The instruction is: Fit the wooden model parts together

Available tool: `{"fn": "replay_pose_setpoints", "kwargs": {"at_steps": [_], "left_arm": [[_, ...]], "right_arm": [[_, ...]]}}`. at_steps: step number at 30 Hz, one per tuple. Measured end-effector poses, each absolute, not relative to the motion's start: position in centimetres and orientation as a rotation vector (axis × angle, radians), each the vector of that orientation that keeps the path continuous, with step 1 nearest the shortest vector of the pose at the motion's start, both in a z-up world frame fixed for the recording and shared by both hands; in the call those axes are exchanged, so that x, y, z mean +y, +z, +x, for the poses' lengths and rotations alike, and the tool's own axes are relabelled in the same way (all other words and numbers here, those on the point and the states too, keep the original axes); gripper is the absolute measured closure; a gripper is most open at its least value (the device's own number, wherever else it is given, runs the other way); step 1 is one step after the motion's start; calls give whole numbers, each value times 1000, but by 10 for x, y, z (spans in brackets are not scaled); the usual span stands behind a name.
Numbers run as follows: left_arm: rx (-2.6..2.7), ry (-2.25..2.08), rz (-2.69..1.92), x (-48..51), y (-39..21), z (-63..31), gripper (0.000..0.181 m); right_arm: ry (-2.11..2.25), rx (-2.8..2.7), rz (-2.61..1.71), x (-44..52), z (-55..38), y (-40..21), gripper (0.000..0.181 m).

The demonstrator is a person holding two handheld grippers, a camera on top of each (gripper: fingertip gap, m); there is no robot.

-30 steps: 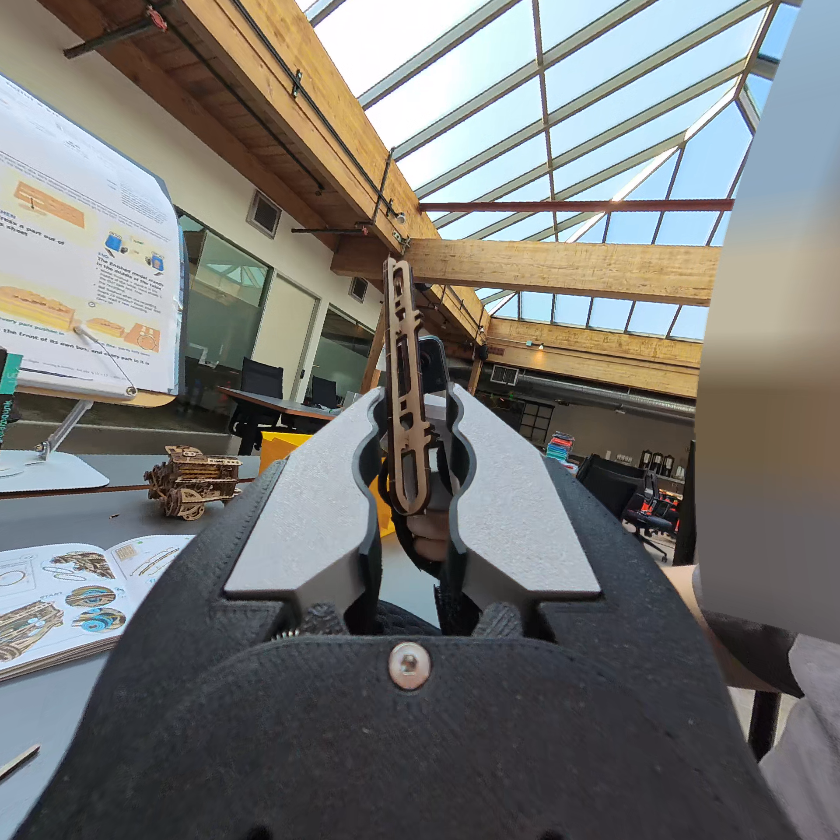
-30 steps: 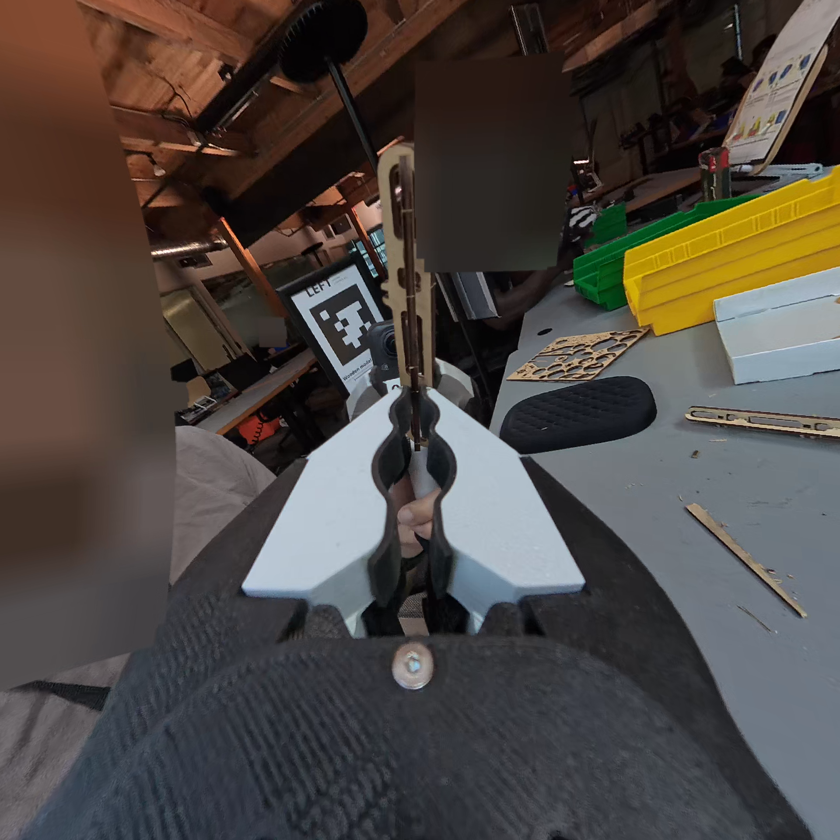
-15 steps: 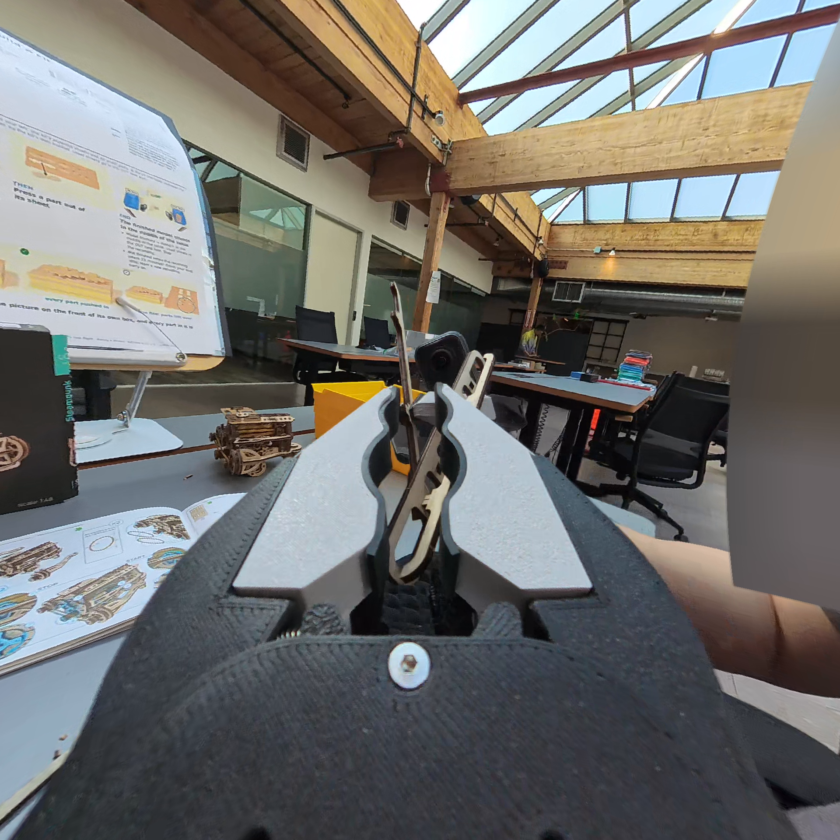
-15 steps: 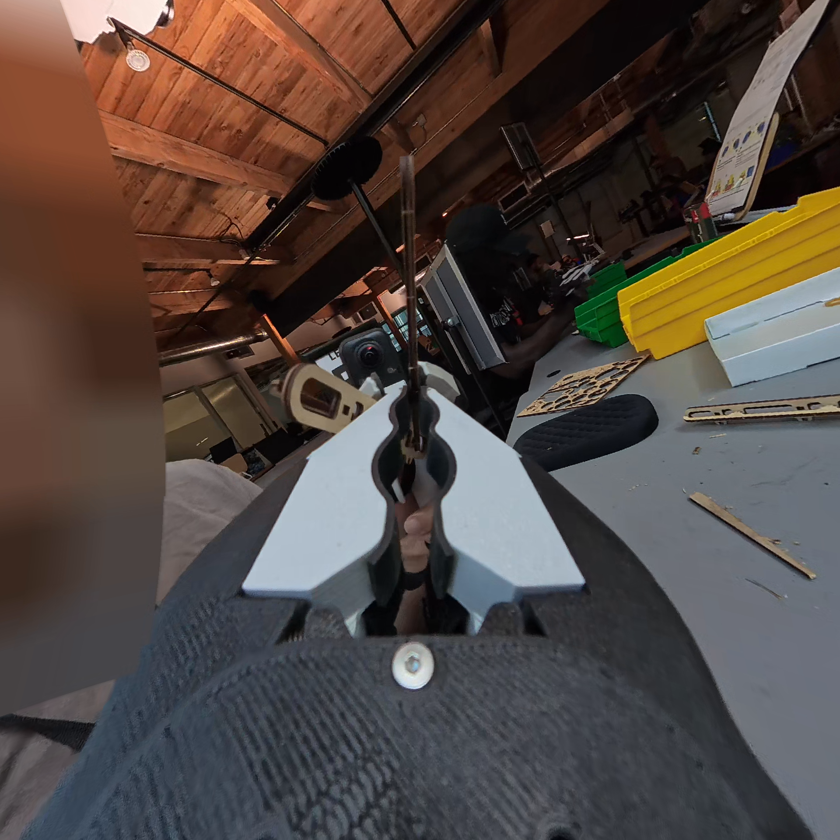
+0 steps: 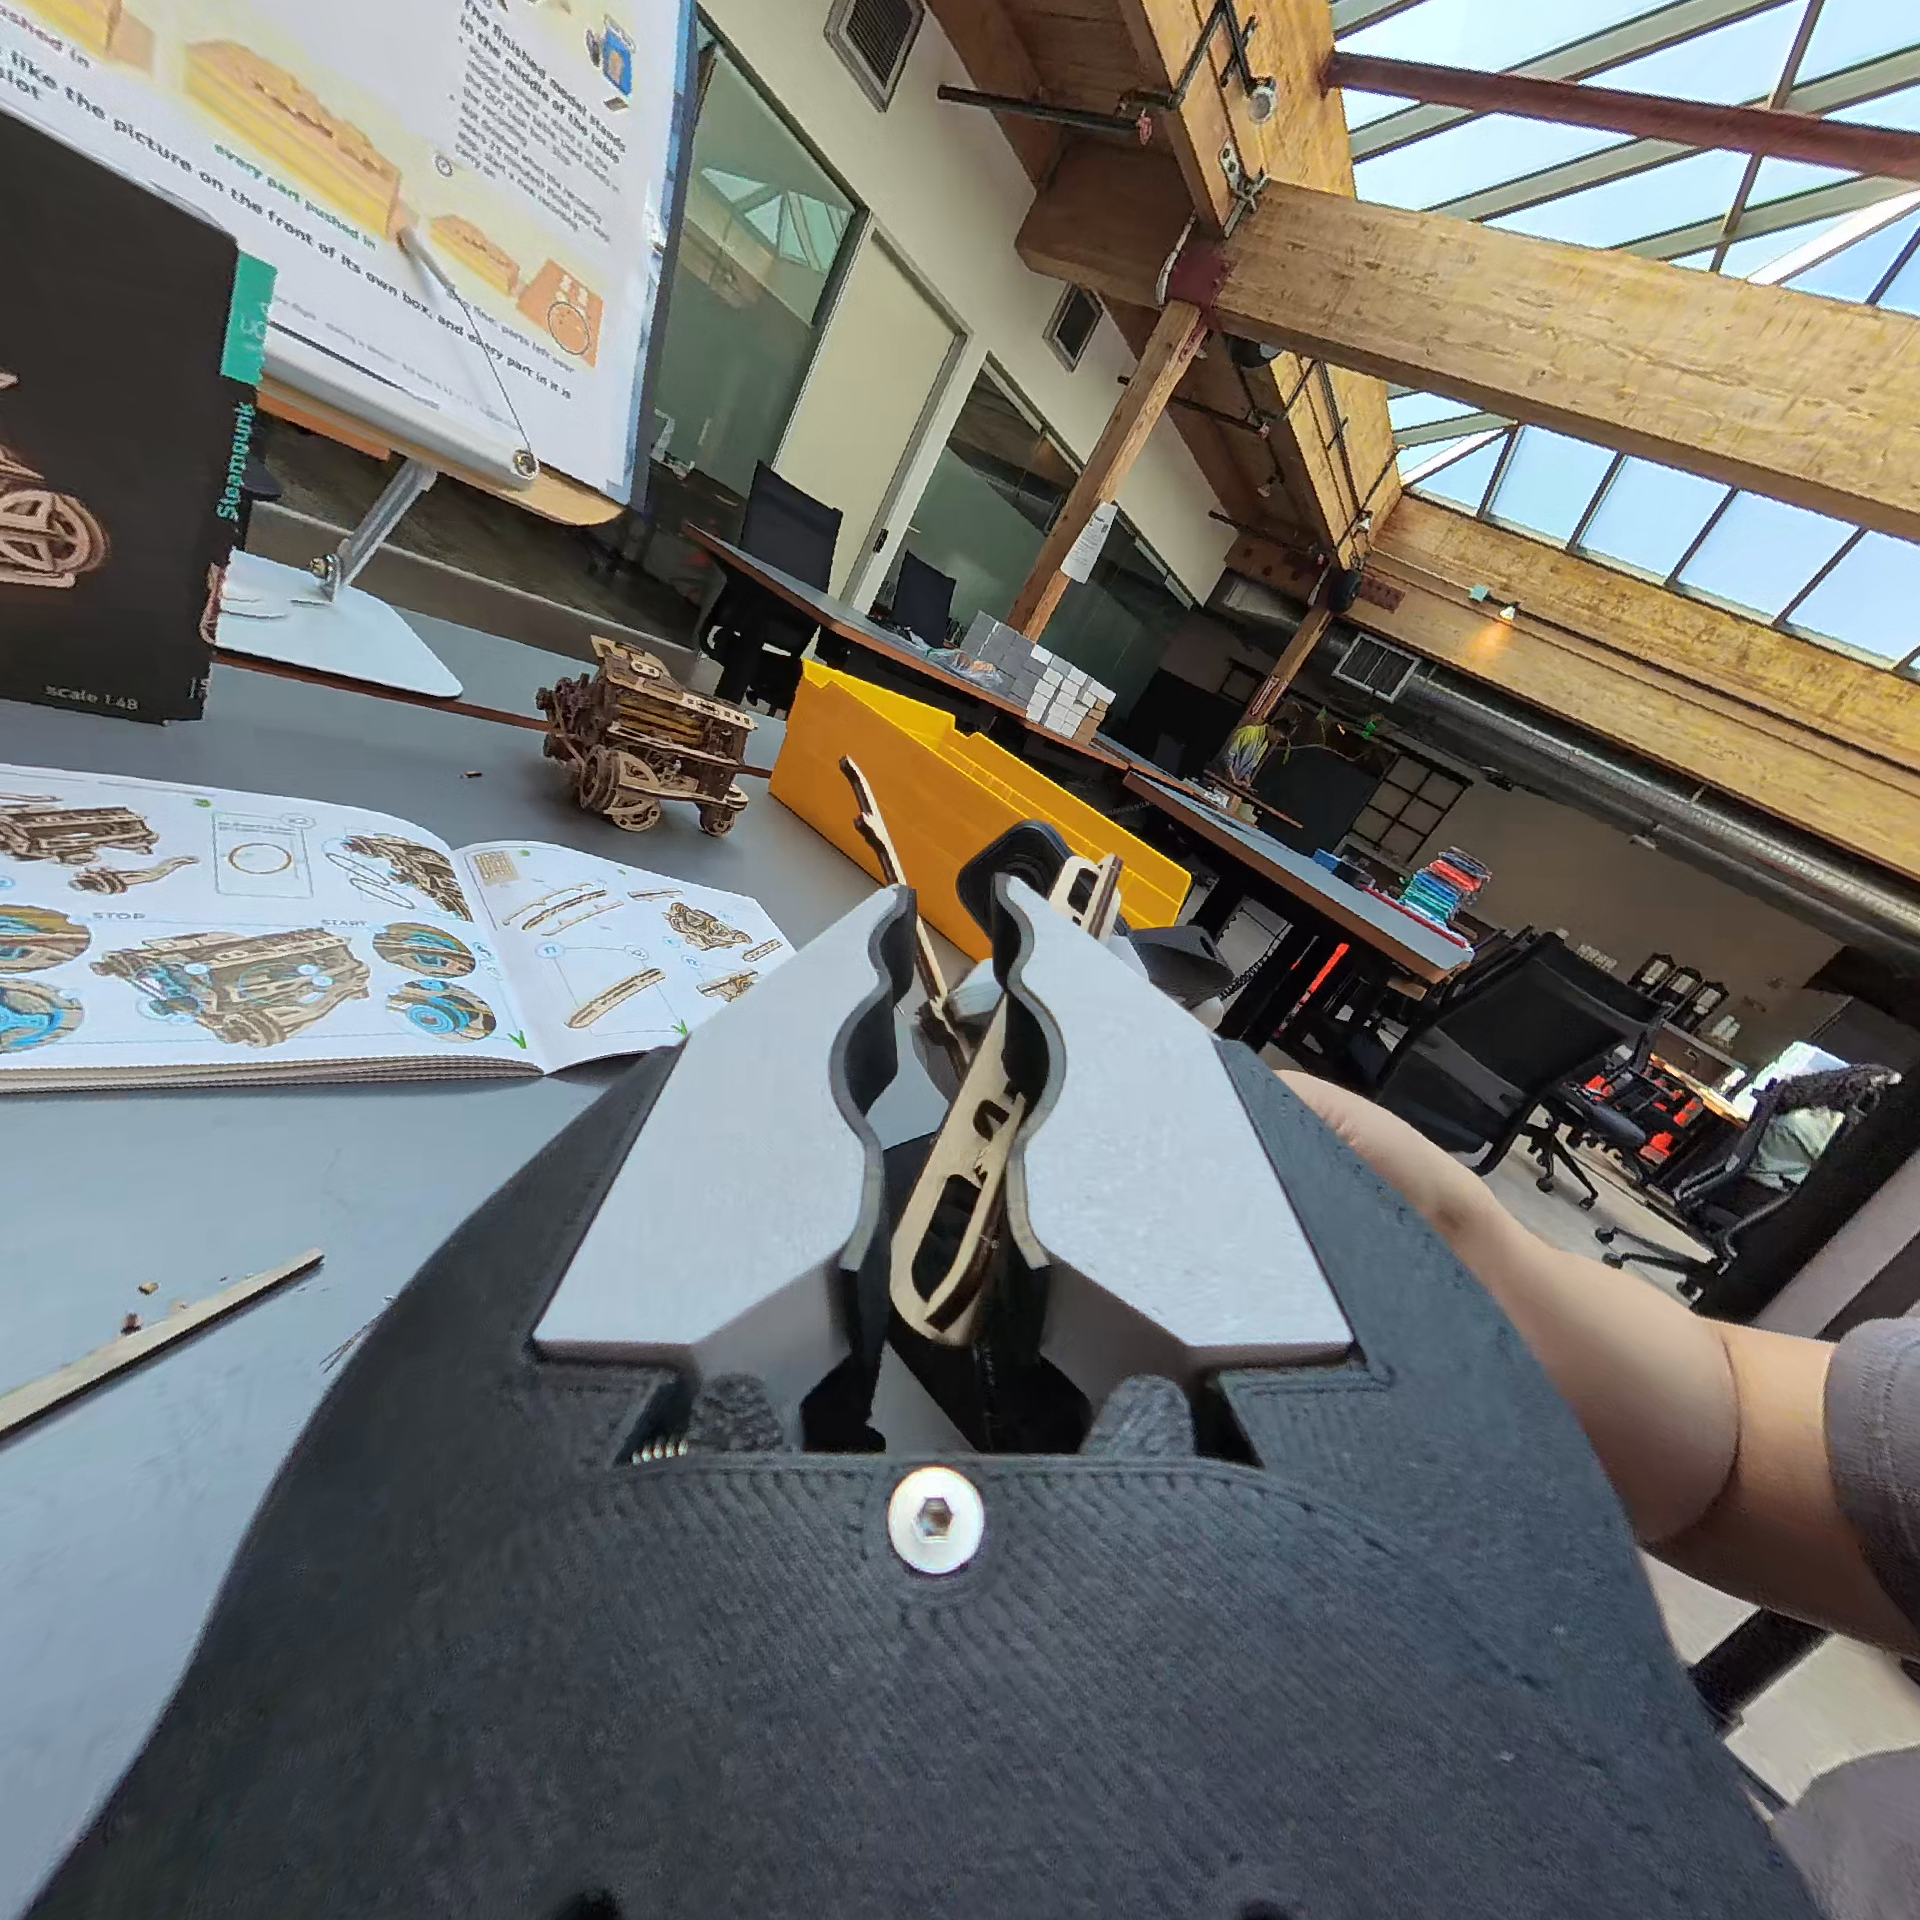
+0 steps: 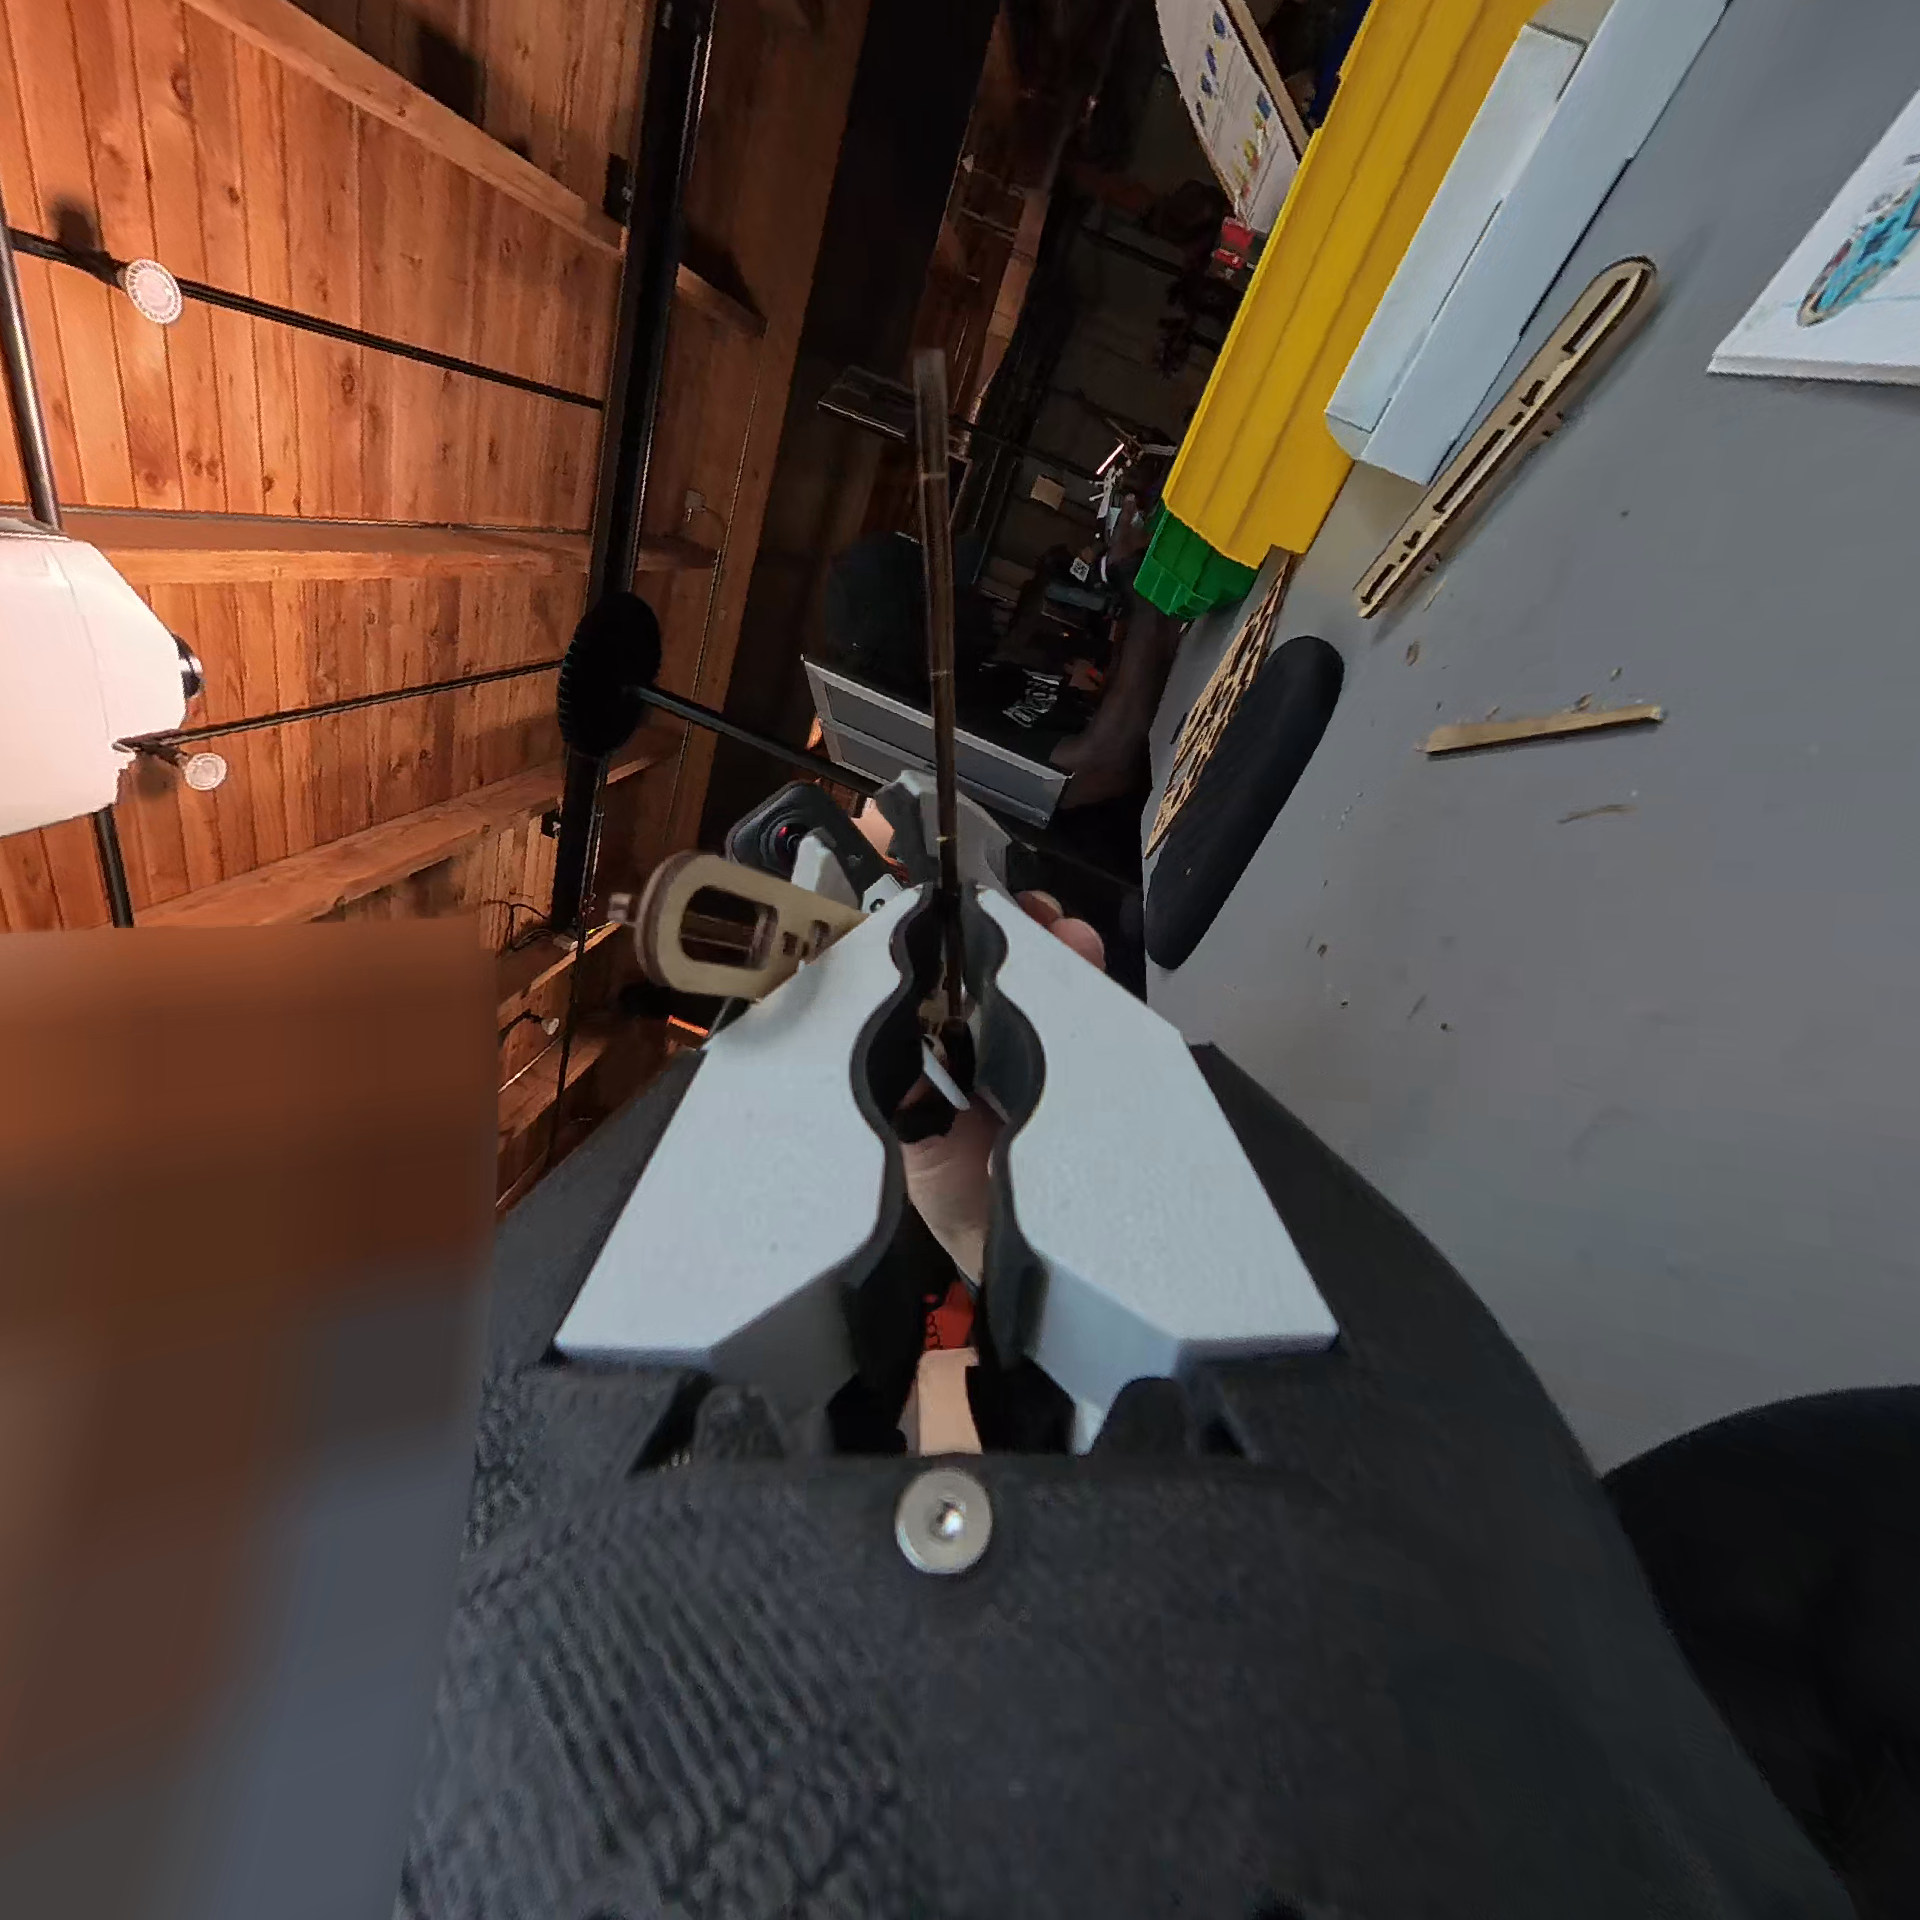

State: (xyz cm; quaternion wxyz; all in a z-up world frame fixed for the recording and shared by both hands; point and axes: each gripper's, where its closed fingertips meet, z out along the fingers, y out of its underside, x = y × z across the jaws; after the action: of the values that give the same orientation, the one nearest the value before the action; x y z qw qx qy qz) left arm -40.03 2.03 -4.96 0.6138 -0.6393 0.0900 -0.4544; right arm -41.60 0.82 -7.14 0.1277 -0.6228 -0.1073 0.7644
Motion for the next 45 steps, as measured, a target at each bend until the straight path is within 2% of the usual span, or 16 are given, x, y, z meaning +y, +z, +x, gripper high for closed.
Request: {"fn": "replay_pose_setpoints", "kwargs": {"at_steps": [7,17,20,28,32,45], "left_arm": [[170,-1069,-1507,23,-55,-409,167],[189,-1042,-1456,13,-33,-427,159],[356,-942,-1521,3,-28,-434,158],[956,-604,-1885,-16,-63,-423,159],[1066,-447,-1943,-18,-77,-426,164],[1107,-496,-1946,-24,-87,-424,181]], "right_arm": [[2390,-108,-1832,9,-422,-79,181],[2478,-63,-1799,6,-426,-78,181],[2457,-80,-1811,6,-425,-79,181],[2361,-204,-1865,4,-425,-82,181],[2345,-224,-1875,4,-424,-82,181],[2304,-300,-1931,1,-428,-83,181]]}}
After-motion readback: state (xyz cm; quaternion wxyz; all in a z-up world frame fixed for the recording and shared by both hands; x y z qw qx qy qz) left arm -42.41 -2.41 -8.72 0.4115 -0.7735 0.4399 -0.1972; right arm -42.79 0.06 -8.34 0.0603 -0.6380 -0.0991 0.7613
